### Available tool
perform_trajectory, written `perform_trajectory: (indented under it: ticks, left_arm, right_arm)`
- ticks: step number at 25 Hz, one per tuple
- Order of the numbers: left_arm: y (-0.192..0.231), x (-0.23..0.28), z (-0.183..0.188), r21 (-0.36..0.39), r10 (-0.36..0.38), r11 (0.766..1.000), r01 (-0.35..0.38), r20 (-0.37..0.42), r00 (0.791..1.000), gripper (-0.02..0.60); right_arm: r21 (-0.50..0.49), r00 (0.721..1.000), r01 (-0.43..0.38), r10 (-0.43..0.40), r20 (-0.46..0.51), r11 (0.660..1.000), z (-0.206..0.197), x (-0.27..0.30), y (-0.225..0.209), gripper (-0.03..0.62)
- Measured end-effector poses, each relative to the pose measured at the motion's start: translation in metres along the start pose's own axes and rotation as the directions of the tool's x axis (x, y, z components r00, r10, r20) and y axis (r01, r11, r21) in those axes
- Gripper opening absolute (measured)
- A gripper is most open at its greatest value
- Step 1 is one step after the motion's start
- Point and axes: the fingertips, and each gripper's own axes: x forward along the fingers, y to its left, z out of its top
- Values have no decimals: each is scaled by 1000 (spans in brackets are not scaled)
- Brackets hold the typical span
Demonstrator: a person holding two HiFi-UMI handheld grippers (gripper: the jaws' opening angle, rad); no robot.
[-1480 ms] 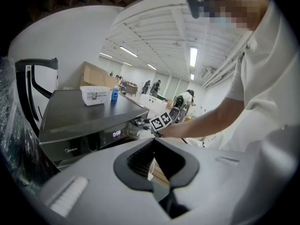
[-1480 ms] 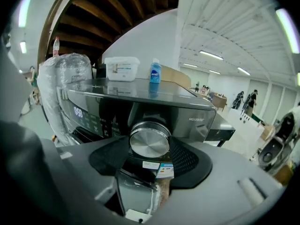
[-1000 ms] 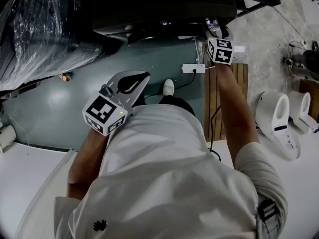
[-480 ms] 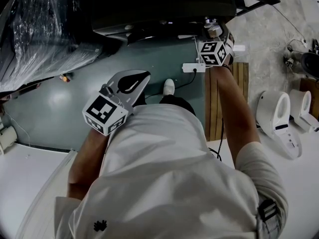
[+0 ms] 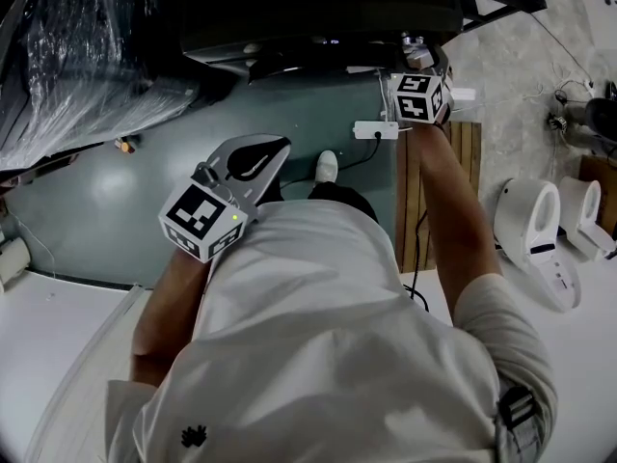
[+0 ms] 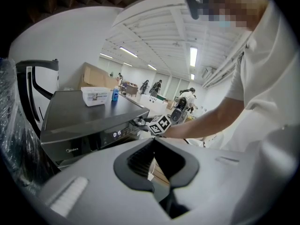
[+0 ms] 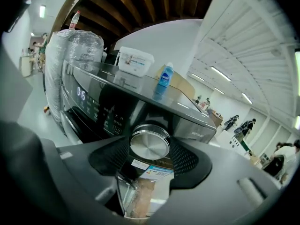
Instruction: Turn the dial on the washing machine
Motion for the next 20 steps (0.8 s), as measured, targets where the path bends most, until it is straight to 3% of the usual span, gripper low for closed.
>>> perform_trajectory:
  ticks: [8, 11, 14, 20]
  left_arm:
    - [2, 1, 0, -3, -5, 1000, 5, 0, 1000, 55]
    - [1, 1, 0, -3, -7, 1000, 7, -1, 1000, 57]
    - [0, 2, 2, -2, -11, 1000, 11, 0, 1000, 56]
    - [1, 4, 1, -2, -17, 1000, 17, 0, 1000, 55]
  right_arm:
    - [200, 997, -78, 72, 37, 977, 6, -5, -6, 268]
    - [232, 995, -98, 91, 42, 968, 5, -4, -7, 270]
    - [205, 994, -107, 103, 33, 973, 4, -4, -6, 270]
    - [41, 998, -66, 65, 19, 997, 0, -6, -1, 272]
